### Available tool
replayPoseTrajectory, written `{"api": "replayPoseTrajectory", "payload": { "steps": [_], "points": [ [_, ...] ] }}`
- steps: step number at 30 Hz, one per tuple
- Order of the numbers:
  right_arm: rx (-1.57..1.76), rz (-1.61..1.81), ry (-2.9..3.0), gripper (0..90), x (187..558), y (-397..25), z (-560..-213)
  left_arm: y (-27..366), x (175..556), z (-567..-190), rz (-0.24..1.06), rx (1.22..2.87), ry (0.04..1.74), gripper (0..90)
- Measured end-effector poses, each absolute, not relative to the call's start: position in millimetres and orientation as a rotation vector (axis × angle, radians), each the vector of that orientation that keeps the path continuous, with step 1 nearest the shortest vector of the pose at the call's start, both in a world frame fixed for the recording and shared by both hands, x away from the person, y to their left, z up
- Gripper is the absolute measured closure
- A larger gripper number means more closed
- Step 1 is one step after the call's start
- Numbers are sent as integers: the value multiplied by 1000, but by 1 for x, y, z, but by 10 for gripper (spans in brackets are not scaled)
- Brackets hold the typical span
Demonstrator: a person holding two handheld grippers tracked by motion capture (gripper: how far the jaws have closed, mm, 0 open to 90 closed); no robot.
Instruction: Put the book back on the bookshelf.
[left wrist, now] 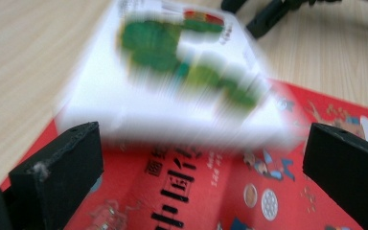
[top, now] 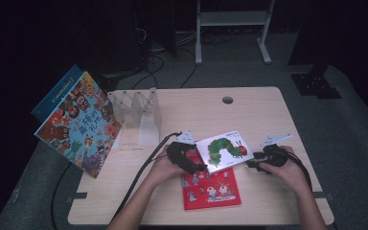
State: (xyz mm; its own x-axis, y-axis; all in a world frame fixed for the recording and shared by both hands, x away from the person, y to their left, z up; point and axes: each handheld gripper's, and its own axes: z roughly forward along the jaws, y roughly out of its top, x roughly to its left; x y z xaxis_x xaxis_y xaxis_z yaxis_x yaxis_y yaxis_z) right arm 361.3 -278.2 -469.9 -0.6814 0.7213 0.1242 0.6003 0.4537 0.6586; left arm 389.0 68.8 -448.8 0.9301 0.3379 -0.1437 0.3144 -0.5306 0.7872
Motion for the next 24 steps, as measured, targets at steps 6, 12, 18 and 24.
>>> {"api": "replayPoseTrajectory", "payload": {
  "steps": [6,12,18,24],
  "points": [
    [1154,1058,2530,443,362,-278,-471,74,394,-445,51,2173,466,0],
    [1173,1075,2540,358,366,-278,-469,83,395,-442,83,2187,471,0],
    [1189,1065,2520,299,369,-279,-462,93,394,-440,118,2208,483,0],
    [1211,999,2489,300,370,-283,-455,102,391,-439,134,2206,501,0]
  ]
}}
